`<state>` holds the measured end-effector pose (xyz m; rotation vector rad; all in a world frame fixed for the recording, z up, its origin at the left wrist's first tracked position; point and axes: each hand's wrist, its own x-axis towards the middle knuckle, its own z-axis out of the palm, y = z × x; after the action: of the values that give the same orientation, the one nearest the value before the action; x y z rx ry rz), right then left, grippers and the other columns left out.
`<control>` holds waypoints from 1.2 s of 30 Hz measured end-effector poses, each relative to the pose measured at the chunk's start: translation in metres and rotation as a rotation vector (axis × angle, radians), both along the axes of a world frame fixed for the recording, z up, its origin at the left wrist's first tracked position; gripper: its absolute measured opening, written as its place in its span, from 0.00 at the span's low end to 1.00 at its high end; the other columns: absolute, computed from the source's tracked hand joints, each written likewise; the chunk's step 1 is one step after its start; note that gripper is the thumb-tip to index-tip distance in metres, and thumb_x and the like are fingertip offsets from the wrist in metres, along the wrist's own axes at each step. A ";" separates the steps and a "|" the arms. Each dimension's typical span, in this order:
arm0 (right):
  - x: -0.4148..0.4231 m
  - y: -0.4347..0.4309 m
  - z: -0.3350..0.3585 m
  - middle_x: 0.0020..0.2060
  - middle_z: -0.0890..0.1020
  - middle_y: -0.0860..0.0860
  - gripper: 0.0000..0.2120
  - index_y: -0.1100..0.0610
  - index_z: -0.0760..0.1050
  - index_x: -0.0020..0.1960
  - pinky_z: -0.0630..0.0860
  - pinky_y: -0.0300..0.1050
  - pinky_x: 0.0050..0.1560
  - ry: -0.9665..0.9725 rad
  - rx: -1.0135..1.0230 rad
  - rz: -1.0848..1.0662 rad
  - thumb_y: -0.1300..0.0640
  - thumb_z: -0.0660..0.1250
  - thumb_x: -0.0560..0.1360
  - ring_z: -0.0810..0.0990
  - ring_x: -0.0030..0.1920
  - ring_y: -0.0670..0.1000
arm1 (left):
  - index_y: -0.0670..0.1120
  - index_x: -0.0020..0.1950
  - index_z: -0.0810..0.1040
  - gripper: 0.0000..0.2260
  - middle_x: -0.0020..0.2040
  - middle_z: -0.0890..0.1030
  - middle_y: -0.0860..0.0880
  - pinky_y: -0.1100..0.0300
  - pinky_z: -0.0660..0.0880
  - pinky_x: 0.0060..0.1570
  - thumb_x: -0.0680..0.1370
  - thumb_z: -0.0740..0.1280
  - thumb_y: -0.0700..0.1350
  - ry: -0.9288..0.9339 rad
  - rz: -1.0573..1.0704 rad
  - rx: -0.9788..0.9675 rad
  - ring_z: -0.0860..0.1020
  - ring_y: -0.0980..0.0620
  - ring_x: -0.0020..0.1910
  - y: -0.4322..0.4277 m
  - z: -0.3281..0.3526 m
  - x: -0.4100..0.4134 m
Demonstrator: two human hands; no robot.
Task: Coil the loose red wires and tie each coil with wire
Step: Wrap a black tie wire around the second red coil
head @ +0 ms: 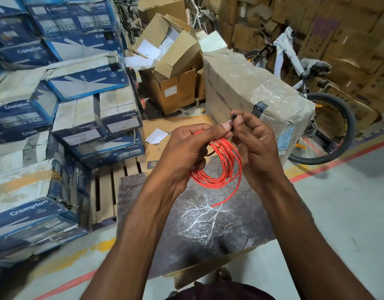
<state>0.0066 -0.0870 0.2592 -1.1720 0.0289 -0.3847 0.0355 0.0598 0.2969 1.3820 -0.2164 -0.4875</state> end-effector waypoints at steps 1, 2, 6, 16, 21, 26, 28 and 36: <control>0.000 0.000 0.000 0.45 0.84 0.52 0.14 0.47 0.85 0.52 0.66 0.60 0.59 0.001 0.002 0.000 0.42 0.77 0.70 0.74 0.53 0.60 | 0.47 0.42 0.87 0.07 0.34 0.70 0.45 0.64 0.52 0.24 0.74 0.75 0.50 -0.003 -0.005 -0.001 0.56 0.55 0.25 0.000 0.000 -0.001; 0.000 0.000 0.000 0.45 0.83 0.51 0.14 0.47 0.85 0.51 0.66 0.60 0.58 0.003 0.007 -0.003 0.42 0.77 0.70 0.74 0.52 0.59 | 0.46 0.42 0.87 0.07 0.31 0.71 0.46 0.64 0.52 0.24 0.75 0.74 0.49 -0.005 -0.011 -0.005 0.56 0.56 0.25 0.000 0.000 -0.001; 0.001 -0.002 0.002 0.43 0.83 0.45 0.10 0.46 0.86 0.49 0.62 0.57 0.58 0.011 0.037 -0.002 0.44 0.74 0.71 0.74 0.47 0.50 | 0.47 0.42 0.87 0.06 0.28 0.75 0.51 0.66 0.54 0.23 0.75 0.74 0.48 -0.013 -0.020 -0.013 0.56 0.56 0.23 -0.001 0.001 -0.003; -0.003 -0.001 0.003 0.42 0.85 0.46 0.06 0.47 0.86 0.48 0.65 0.57 0.58 0.003 0.036 -0.004 0.48 0.74 0.74 0.76 0.47 0.50 | 0.46 0.43 0.88 0.07 0.29 0.75 0.50 0.65 0.53 0.23 0.75 0.74 0.48 -0.002 -0.012 -0.005 0.57 0.56 0.23 -0.001 0.000 -0.004; -0.004 0.000 0.004 0.42 0.85 0.44 0.09 0.46 0.86 0.48 0.64 0.57 0.58 0.003 0.011 -0.010 0.45 0.74 0.70 0.76 0.46 0.49 | 0.46 0.42 0.87 0.06 0.27 0.77 0.54 0.65 0.53 0.23 0.76 0.73 0.47 0.009 -0.016 -0.022 0.57 0.58 0.22 -0.001 0.000 -0.006; -0.005 0.000 0.004 0.42 0.84 0.45 0.08 0.46 0.86 0.47 0.64 0.57 0.57 0.000 0.027 -0.003 0.46 0.74 0.70 0.76 0.46 0.49 | 0.45 0.43 0.86 0.06 0.25 0.76 0.55 0.62 0.51 0.25 0.76 0.73 0.47 0.008 -0.020 -0.020 0.57 0.58 0.22 -0.001 0.002 -0.007; -0.005 0.001 0.004 0.42 0.84 0.45 0.07 0.46 0.86 0.48 0.65 0.57 0.57 0.001 0.026 -0.001 0.47 0.74 0.71 0.76 0.45 0.50 | 0.45 0.43 0.87 0.07 0.26 0.75 0.53 0.63 0.52 0.24 0.75 0.74 0.48 0.007 -0.018 -0.018 0.57 0.58 0.22 -0.001 0.002 -0.006; -0.006 0.002 0.005 0.42 0.85 0.45 0.08 0.47 0.86 0.47 0.66 0.55 0.58 -0.007 0.033 -0.014 0.46 0.74 0.70 0.77 0.46 0.50 | 0.46 0.42 0.87 0.07 0.26 0.75 0.54 0.58 0.50 0.27 0.75 0.74 0.48 0.014 -0.015 -0.004 0.56 0.57 0.23 -0.001 0.000 -0.007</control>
<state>0.0006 -0.0854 0.2646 -1.1379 0.0369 -0.3993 0.0285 0.0593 0.2973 1.3736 -0.2163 -0.5090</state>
